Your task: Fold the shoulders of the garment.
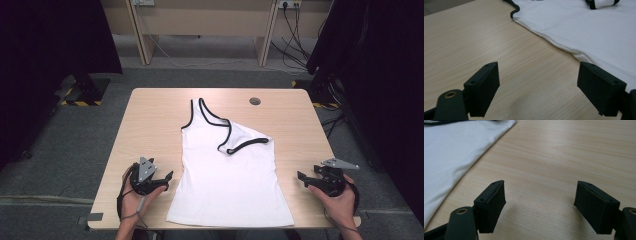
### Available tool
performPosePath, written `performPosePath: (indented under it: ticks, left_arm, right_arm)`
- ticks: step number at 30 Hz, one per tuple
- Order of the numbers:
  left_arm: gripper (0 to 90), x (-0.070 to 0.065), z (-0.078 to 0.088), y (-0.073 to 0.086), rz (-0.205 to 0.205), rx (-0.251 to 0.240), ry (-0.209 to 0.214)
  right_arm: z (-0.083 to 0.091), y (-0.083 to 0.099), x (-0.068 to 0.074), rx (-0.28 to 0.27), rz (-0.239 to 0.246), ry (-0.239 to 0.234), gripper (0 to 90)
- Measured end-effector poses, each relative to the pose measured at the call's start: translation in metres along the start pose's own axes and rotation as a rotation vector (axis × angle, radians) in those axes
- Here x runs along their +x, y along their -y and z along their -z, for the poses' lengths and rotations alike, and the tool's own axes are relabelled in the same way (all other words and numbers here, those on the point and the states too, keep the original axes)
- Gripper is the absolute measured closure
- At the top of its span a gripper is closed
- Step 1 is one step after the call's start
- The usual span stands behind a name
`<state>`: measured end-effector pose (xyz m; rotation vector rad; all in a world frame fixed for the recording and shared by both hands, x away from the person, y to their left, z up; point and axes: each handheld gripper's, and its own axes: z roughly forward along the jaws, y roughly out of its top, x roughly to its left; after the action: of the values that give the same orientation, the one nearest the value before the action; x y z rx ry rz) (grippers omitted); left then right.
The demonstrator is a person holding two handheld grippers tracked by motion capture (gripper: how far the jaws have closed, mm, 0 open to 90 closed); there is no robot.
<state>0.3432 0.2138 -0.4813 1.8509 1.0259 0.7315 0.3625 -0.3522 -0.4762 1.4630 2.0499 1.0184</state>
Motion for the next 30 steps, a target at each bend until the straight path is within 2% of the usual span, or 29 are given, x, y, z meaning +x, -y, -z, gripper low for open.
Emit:
performPosePath:
  ticks: [1,2,3,5,6,7,8,9,10,11,12,13,15,16,17,19,21,28,30]
  left_arm:
    - [17.9,0.0,-0.004,-0.016,0.002,-0.033,0.021]
    - [17.5,0.0,-0.004,-0.016,0.002,-0.033,0.021]
    - [17.5,0.004,-0.017,-0.038,-0.013,-0.039,0.047]
    - [17.9,0.004,-0.017,-0.038,-0.013,-0.039,0.047]
    - [17.9,0.012,-0.039,-0.063,-0.043,-0.047,0.053]
    - [21.7,0.012,-0.039,-0.063,-0.043,-0.047,0.053]
    - [21.7,0.023,-0.072,-0.089,-0.051,-0.034,0.077]
    - [28.5,0.023,-0.072,-0.089,-0.051,-0.034,0.077]
    - [28.5,0.023,-0.072,-0.089,-0.051,-0.034,0.077]
    - [28.5,0.034,-0.1,-0.108,-0.047,0.0,0.097]
    - [33.4,0.034,-0.1,-0.108,-0.047,0.0,0.097]
    - [33.4,0.043,-0.127,-0.122,-0.055,0.059,0.085]
    - [35.4,0.045,-0.133,-0.125,-0.054,0.072,0.084]
    - [36.1,0.048,-0.141,-0.128,-0.047,0.087,0.083]
    - [37.6,0.055,-0.159,-0.133,-0.023,0.117,0.083]
    - [39.2,0.063,-0.176,-0.137,-0.021,0.152,0.041]
    - [41.0,0.068,-0.191,-0.138,-0.007,0.182,0.034]
    - [44.5,0.075,-0.227,-0.145,0.013,0.235,0.027]
    - [44.9,0.076,-0.236,-0.144,0.001,0.248,0.021]
  right_arm:
    - [0.0,0.0,0.0,0.0,0.0,0.0,24.8]
    - [0.0,0.0,0.0,0.0,0.0,0.0,24.8]
    - [0.0,0.0,0.001,-0.001,0.01,0.007,24.8]
    - [0.0,0.0,0.002,-0.004,0.016,0.008,24.8]
    - [0.0,0.0,0.002,-0.004,0.016,0.008,24.8]
    - [0.0,0.0,0.002,-0.004,0.016,0.008,24.8]
    - [0.001,0.001,0.001,-0.01,0.012,0.004,24.8]
    - [0.001,0.001,0.001,-0.01,0.012,0.004,24.8]
    - [0.002,0.001,0.001,-0.016,0.012,0.004,24.8]
    - [0.002,0.001,0.001,-0.016,0.012,0.004,24.9]
    - [0.002,0.001,0.001,-0.016,0.012,0.004,24.9]
    - [0.002,0.001,0.002,-0.019,0.019,0.006,24.9]
    - [0.002,0.001,0.002,-0.021,0.025,0.007,24.9]
    - [0.002,0.001,0.002,-0.021,0.025,0.006,24.9]
    - [0.002,0.001,0.002,-0.013,0.022,0.001,24.9]
    - [0.001,0.001,0.002,-0.01,0.022,-0.001,24.9]
    - [0.002,0.002,0.002,-0.012,0.021,-0.009,25.0]
    - [0.001,0.001,0.001,-0.001,0.015,-0.022,26.1]
    - [0.001,0.001,0.001,-0.008,0.019,-0.023,26.6]
